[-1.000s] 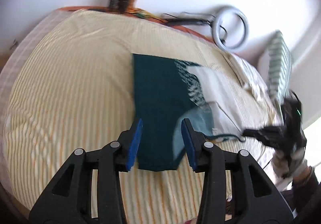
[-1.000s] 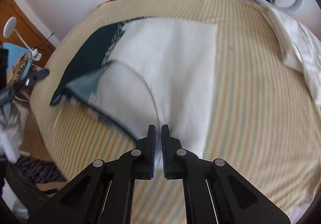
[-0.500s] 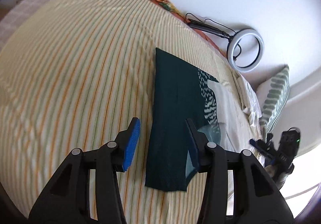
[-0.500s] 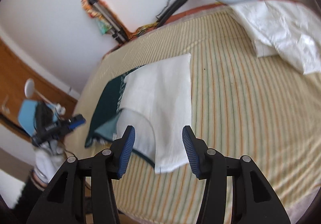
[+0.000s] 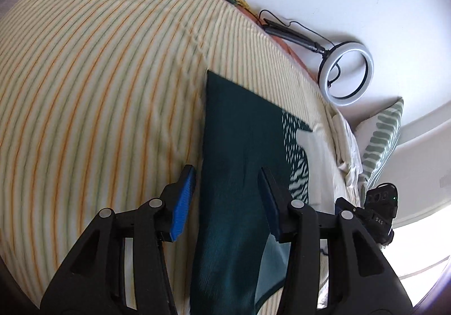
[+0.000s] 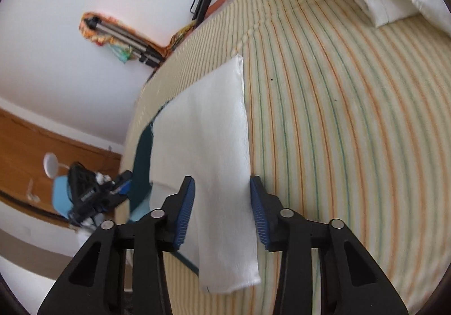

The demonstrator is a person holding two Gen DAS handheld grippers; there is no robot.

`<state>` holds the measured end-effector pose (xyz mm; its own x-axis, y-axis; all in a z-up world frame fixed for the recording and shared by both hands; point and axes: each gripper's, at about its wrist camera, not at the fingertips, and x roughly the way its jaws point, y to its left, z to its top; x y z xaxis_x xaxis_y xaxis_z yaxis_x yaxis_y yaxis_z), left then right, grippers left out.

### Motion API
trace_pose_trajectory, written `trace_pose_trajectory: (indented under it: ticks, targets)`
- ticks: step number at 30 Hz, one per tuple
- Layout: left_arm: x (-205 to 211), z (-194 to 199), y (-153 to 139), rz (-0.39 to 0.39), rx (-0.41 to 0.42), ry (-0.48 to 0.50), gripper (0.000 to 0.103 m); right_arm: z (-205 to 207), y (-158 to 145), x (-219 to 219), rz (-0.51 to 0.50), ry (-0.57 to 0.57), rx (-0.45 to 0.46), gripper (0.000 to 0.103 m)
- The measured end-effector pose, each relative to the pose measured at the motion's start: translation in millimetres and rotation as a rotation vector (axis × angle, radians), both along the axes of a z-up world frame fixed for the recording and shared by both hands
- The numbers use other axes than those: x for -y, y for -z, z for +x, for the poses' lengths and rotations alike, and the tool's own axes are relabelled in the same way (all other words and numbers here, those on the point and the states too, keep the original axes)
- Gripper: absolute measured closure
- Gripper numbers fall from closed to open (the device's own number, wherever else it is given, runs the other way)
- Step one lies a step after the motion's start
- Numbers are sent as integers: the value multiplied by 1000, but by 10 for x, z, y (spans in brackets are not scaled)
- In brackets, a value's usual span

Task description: Fold small clothes

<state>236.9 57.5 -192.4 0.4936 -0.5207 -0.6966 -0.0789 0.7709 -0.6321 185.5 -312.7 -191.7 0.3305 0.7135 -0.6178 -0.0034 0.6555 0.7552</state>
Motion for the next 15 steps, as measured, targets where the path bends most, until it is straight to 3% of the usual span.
trace_pose_trajectory:
  ticks: [3,6,7,8,10,15]
  targets:
    - [49,75,29,-34,2,6,57,57,56,-46,36,-3,2,70]
    - [138,137,24,-20,10,20,57,117,90,-109,46,-9,5,84]
    - [165,143,13,0,16,23,62,140,90,-134,36,-12,0,87]
    - [191,154,9,20,14,30,78,160,92,-157,21,-16,-4,94]
    - [219,167,37,35,-2,38,99,183,49,-209,-17,-26,14,97]
    - [293,73,-116,93,48,39,101,129,-208,-372,-179,-88,86,100]
